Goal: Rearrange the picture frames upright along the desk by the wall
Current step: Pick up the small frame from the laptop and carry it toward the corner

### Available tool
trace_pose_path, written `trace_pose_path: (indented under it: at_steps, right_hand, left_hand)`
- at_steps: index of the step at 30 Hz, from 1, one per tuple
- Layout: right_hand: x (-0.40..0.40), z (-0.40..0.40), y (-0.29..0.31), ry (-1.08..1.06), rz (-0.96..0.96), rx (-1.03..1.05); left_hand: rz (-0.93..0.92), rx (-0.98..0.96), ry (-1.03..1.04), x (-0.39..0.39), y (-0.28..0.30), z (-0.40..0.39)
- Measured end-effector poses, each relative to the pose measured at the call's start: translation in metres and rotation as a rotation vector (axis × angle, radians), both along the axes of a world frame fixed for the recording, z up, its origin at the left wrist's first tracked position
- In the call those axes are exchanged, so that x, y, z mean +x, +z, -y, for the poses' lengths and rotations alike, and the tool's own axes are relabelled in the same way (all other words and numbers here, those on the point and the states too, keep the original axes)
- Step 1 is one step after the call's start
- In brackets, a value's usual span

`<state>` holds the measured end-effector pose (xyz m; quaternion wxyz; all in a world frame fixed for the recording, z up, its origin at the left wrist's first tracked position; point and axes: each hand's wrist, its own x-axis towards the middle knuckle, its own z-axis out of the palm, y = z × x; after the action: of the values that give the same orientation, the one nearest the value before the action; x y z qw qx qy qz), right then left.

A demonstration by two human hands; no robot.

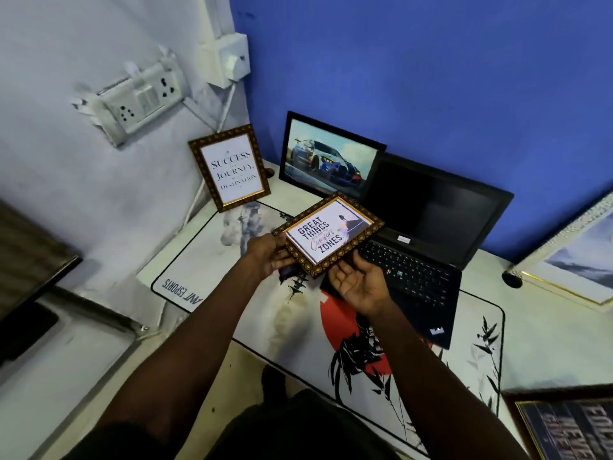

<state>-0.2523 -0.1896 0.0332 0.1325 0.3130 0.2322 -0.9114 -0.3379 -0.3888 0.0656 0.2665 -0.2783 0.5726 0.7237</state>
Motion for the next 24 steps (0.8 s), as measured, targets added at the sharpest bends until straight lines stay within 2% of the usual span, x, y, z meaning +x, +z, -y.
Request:
trace_pose_path:
  at_steps: [5,14,18,21,24]
  right_hand:
    - [-0.012,0.011,0.007,0.026,-0.033,-0.047]
    - [-0.04,0.044,-0.002,0.079,-0.032,0.099]
    - [-0.058,0.072,-0.018,0.209,0.08,0.38]
    - [-0.068,0.088,-0.033,0.235,0.153,0.542]
    - [-0.083,0.103,-0.048,0.184,0.114,0.682]
  left_hand:
    - [0.091,0.057,-0.007,-0.008,0.006,0.029]
    - [0.139,0.028,-0.024,-0.025,0.012,0.079]
    - [0.04,0.002,-0.003,-0.031,0.012,0.103]
    - [-0.106,-0.168,0.029,-0.039,0.006,0.14]
    - [-0.251,-0.357,-0.014,-0.047,-0.001,0.184]
